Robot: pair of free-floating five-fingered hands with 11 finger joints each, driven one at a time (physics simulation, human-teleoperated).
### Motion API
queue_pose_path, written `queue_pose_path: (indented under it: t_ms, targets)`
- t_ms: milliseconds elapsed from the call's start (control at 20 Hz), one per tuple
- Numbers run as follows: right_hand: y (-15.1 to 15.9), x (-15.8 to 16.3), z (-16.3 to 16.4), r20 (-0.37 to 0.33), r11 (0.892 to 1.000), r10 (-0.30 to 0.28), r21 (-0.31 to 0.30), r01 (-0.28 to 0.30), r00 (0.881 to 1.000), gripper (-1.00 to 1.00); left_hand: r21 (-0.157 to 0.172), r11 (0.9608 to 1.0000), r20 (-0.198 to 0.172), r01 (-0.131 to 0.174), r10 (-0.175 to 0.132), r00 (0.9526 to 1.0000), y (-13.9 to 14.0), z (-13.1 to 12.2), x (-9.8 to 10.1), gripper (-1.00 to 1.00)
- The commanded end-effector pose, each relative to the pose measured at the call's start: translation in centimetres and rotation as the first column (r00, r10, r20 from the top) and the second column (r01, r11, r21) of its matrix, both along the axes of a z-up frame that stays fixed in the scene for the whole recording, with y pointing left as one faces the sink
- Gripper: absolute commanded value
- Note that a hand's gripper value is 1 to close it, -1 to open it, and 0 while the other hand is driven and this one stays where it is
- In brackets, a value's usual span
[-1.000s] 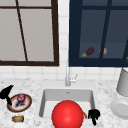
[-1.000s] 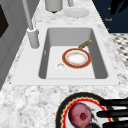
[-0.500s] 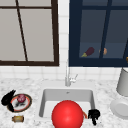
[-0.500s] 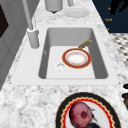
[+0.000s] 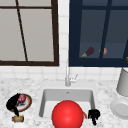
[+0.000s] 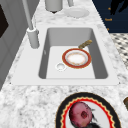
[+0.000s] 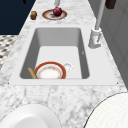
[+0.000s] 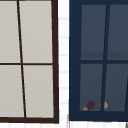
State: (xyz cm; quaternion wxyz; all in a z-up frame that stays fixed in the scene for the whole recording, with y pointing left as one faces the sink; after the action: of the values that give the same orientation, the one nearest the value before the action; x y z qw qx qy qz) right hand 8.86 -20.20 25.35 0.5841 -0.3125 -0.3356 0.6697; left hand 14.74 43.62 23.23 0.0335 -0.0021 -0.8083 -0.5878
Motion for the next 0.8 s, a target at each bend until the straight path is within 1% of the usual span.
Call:
queue_pose_path:
  t_ms: [0,50,100,250,400,550,650,700,750]
  targets:
    - [0.0,0.0,0.0,0.000,1.000,0.000,0.000,0.000,1.000,0.00,0.071,0.9973,0.012,-0.020,0.019,0.9998,-1.9,0.3,-1.2,-1.00]
    - [0.0,0.0,0.0,0.000,1.000,0.000,0.000,0.000,1.000,0.00,0.070,0.9974,0.006,-0.017,0.017,0.9998,-2.4,0.1,-1.6,-1.00]
    - [0.0,0.0,0.0,0.000,1.000,0.000,0.000,0.000,1.000,0.00,0.081,0.9966,0.001,-0.013,0.013,0.9999,-2.9,0.1,-2.0,-1.00]
    - [0.0,0.0,0.0,0.000,1.000,0.000,0.000,0.000,1.000,0.00,0.095,0.9954,0.012,-0.012,0.011,0.9999,-4.6,-0.1,-2.6,-1.00]
    - [0.0,0.0,0.0,0.000,1.000,0.000,0.000,0.000,1.000,0.00,0.102,0.9947,0.008,-0.008,0.008,0.9999,-6.2,-0.6,-3.0,-1.00]
    - [0.0,0.0,0.0,0.000,1.000,0.000,0.000,0.000,1.000,0.00,0.108,0.9941,0.004,-0.006,0.005,1.0000,-8.0,-1.6,-3.3,-1.00]
    - [0.0,0.0,0.0,0.000,1.000,0.000,0.000,0.000,1.000,0.00,0.114,0.9934,0.003,-0.013,0.012,0.9999,-9.1,-2.5,-3.5,-1.00]
    - [0.0,0.0,0.0,0.000,1.000,0.000,0.000,0.000,1.000,0.00,0.114,0.9933,0.006,-0.014,0.013,0.9999,-9.7,-2.8,-3.6,-1.00]
    - [0.0,0.0,0.0,0.000,1.000,0.000,0.000,0.000,1.000,0.00,0.109,0.9938,0.047,-0.021,0.016,0.9988,-10.5,-2.9,-3.6,-1.00]
